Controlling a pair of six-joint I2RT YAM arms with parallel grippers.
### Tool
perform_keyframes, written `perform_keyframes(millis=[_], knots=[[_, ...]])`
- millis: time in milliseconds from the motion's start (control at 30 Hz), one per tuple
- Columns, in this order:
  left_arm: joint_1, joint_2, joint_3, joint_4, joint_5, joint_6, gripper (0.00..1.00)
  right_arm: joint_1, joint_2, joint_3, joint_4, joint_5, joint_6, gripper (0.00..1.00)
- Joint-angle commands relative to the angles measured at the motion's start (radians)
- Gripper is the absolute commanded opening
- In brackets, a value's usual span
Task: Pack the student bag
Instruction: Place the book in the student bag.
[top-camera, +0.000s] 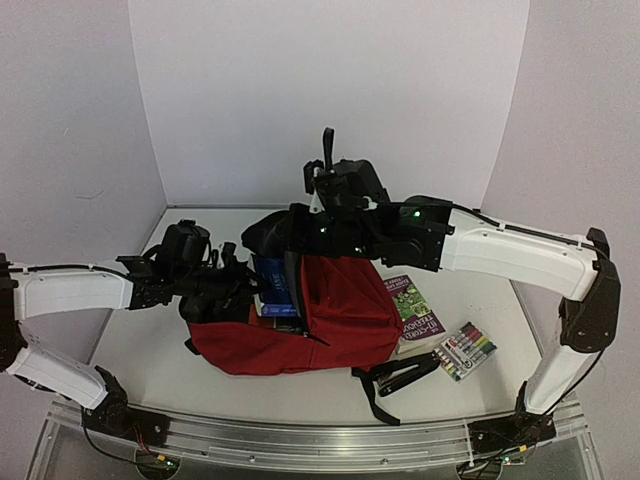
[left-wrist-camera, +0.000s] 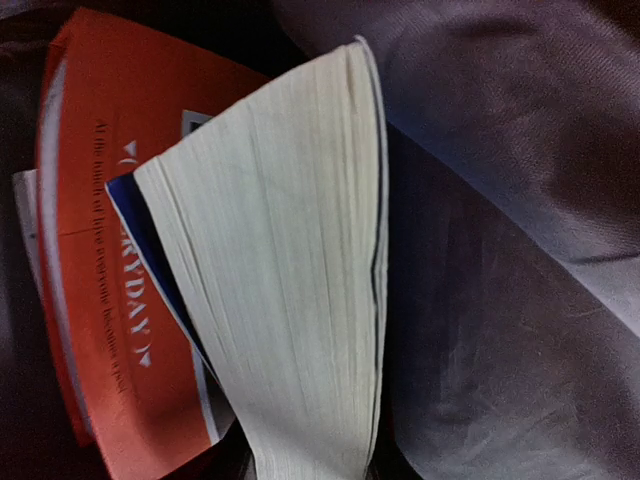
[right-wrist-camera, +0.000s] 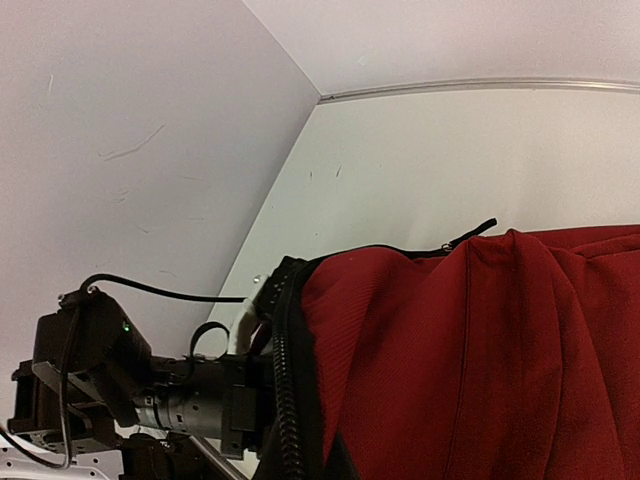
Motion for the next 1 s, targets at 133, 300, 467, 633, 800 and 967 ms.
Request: perform_keyframes(millis=[133,300,467,633,800,967], knots=[[-0.075,0.08,0.147,-0.024,-0.065,0.115,0.18,-0.003,-0.033,0.023,0.082,0.019,0.014,0.0],[-0.075,-0.042,0.125,-0.227,-0.209,0.15,0.56,-0.003,-0.041,0.007,0.082,0.02,0.011,0.0],[-0.075,-0.093,0.088,-0.274,-0.232,0.139,0.77,-0.004,-0.043,-0.005,0.082,0.018,0.011,0.0],[-0.075,-0.055,0.057,-0.192,-0.179,0.116,0.74,-0.003,-0.046,-0.015,0.082,0.015,0.013,0.0],[-0.075,0.03,0.093,-0.183,-0.158,0.131,0.67,-0.004,-0.059,-0.023,0.082,0.018,0.013,0.0],[-0.075,0.104,0.106,-0.122,-0.102,0.126,0.54,-0.003,-0.074,-0.035,0.082,0.024,0.013,0.0]])
